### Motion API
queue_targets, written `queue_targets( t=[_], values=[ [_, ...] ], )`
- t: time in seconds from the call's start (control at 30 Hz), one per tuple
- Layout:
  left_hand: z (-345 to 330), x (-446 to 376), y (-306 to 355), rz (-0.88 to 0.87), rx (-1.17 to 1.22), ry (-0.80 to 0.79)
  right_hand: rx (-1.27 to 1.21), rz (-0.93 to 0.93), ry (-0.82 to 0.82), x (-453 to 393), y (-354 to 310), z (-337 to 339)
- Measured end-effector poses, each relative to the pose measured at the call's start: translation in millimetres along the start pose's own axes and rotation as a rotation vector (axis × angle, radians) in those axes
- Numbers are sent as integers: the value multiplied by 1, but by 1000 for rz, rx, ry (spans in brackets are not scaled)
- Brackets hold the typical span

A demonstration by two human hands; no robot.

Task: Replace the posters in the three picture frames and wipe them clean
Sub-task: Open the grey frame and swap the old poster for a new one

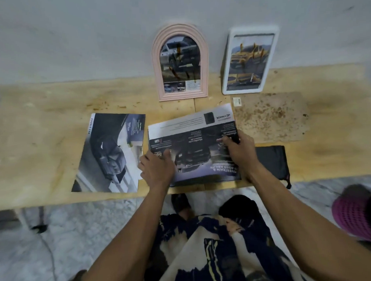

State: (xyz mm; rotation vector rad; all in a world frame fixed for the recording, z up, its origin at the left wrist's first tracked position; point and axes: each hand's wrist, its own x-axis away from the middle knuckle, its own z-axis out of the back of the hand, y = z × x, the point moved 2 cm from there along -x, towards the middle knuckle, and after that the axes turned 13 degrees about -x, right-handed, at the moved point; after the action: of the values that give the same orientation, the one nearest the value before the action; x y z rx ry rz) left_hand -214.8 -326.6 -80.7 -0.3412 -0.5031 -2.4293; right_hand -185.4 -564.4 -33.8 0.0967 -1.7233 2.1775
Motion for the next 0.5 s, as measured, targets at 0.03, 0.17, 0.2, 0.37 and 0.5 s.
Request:
queue_targets(
  t=[0.03,0.17,0.2,0.37,0.5],
  values=[
    [5,0,-2,-2,31,16,-29,-16,16,1,-2,2],
    [30,-3,-16,-5,319,-23,-218,-134,17,4,-4,3],
    [36,-5,-21,10,378,-46,-255,-149,2,6,-7,2],
    [63,11,-57,176,846,-153,-420,-296,-81,15,-17,-2],
    [73,38,-92,263,1036,-137,-604,-405,-205,45,-5,-13]
  ],
)
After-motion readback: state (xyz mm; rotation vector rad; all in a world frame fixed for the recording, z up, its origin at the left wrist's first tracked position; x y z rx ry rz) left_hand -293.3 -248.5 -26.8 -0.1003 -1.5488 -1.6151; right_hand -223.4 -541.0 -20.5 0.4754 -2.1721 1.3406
